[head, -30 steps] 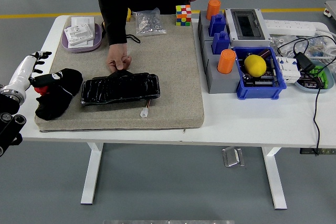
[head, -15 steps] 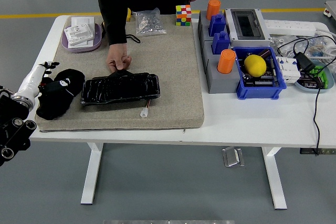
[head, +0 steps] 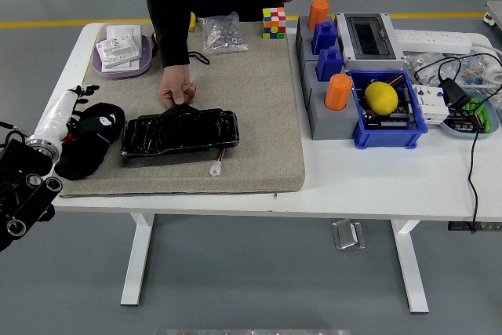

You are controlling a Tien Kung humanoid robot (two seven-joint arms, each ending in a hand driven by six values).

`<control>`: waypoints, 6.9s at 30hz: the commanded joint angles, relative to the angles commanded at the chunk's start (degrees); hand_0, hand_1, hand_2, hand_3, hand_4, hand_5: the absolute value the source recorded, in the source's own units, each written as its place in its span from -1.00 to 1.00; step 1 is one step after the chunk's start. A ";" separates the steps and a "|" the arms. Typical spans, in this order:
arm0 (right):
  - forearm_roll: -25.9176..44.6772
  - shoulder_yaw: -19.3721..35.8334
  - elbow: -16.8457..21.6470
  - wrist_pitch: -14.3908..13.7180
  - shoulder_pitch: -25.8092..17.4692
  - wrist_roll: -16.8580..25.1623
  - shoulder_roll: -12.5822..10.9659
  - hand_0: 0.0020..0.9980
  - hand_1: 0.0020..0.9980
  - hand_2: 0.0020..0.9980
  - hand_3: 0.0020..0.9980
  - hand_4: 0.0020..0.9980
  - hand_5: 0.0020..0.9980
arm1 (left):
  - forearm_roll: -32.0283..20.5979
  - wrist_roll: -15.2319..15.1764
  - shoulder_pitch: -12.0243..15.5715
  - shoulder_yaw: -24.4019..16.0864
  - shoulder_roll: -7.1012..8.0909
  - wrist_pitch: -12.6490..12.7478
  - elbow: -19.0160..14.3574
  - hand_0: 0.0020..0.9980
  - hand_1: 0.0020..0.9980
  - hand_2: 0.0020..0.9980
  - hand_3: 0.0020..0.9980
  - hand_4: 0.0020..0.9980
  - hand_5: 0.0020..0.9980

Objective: Pick the rag up,wipe the panel,place it on the desk

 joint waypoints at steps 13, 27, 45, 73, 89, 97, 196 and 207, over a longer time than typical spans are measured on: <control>1.11 -0.61 0.00 0.00 0.22 0.25 -0.52 0.45 0.28 0.36 0.17 0.94 0.09 | 1.31 0.11 -0.45 1.32 0.09 -0.17 1.83 0.21 0.63 0.79 0.68 0.69 -0.27; 2.07 -1.42 0.00 -0.15 0.54 0.76 -0.58 0.45 0.27 0.36 0.16 0.93 0.09 | 0.98 0.61 -0.80 3.90 -0.47 -0.17 3.78 0.14 0.60 0.78 0.62 0.66 -0.33; 3.60 -2.42 0.00 -0.44 0.61 1.49 -0.97 0.45 0.27 0.36 0.17 0.92 0.10 | 2.62 1.83 -1.12 4.74 -0.48 1.30 4.36 -0.10 0.47 0.75 0.33 0.28 -0.68; 3.11 -1.12 0.00 -0.85 0.76 1.78 -0.83 0.45 0.27 0.36 0.17 0.91 0.10 | 8.04 2.46 -1.53 5.52 -0.54 4.80 5.80 -0.32 -0.26 0.44 0.06 -0.49 -1.00; 2.54 -0.44 0.00 -1.03 0.66 1.81 -0.69 0.45 0.27 0.36 0.17 0.92 0.12 | 6.36 -0.47 -1.34 5.28 -0.60 7.74 5.87 -0.52 -0.34 0.07 -0.32 -0.58 -1.00; 2.37 -0.22 0.00 -1.03 0.71 1.79 -0.61 0.45 0.27 0.36 0.17 0.93 0.12 | 5.09 -1.73 -1.32 4.84 -0.47 8.25 6.02 -0.53 -0.35 -0.06 -0.48 -0.60 -1.00; 1.23 -1.16 0.00 0.51 1.78 0.24 -3.21 0.45 0.27 0.36 0.17 0.95 0.12 | 14.08 15.73 -14.16 30.95 -7.54 4.02 -11.67 -0.54 -0.43 -0.02 -0.41 -0.79 -1.00; 1.12 -1.33 0.00 0.52 2.09 0.07 -3.28 0.45 0.27 0.36 0.17 0.95 0.12 | 13.77 15.85 -15.08 33.60 -7.93 3.50 -12.60 -0.55 -0.43 -0.01 -0.41 -0.77 -1.00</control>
